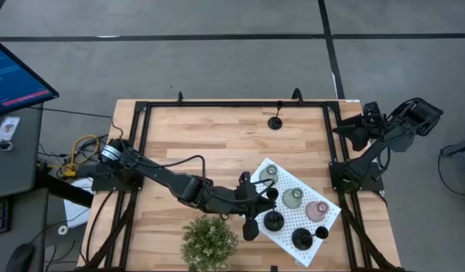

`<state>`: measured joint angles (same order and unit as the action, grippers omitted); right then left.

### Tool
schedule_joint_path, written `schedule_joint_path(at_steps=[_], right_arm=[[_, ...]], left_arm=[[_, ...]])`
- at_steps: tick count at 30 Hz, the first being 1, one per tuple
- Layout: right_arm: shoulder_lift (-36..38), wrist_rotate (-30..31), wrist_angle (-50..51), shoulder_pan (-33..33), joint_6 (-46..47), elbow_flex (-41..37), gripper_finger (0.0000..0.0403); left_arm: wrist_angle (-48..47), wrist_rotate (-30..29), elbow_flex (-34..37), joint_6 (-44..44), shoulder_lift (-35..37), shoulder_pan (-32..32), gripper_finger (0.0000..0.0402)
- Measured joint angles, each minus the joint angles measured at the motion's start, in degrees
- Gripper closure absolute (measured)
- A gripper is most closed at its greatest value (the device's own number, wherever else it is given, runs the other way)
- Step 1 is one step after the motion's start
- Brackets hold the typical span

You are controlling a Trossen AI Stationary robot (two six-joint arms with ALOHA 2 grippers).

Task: Pick & Place candle stick holders
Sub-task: Put the left black candle holder on the shelf aligned with the black candle holder

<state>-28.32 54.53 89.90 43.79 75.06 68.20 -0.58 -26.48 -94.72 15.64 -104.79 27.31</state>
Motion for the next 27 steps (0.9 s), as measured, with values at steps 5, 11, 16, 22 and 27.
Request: schedule_joint_path(at_steps=[5, 11, 16, 22, 27], right_arm=[[0.0, -0.7, -0.02, 0.0, 0.01, 0.0, 0.0143], [0.0, -0.69, -0.02, 0.01, -0.01, 0.0, 0.0143], [0.0, -0.69, -0.02, 0.0, -0.02, 0.0, 0.0143], [0.0, -0.9, -0.02, 0.0, -0.02, 0.0, 0.0143], [0.0, -3.45, -0.02, 0.0, -0.02, 0.0, 0.0143]], left_arm=[[0.21, 0.0, 0.0, 0.02, 0.0, -0.02, 0.0365], [0.57, 0.0, 0.0, 0.03, 0.02, -0.04, 0.0365], [1.13, 0.0, 0.02, 0.04, 0.02, -0.07, 0.0362], [1.96, 0.0, 0.02, -0.2, 0.09, -0.07, 0.0339], [2.12, 0.03, 0.02, -0.22, 0.09, -0.07, 0.0297]])
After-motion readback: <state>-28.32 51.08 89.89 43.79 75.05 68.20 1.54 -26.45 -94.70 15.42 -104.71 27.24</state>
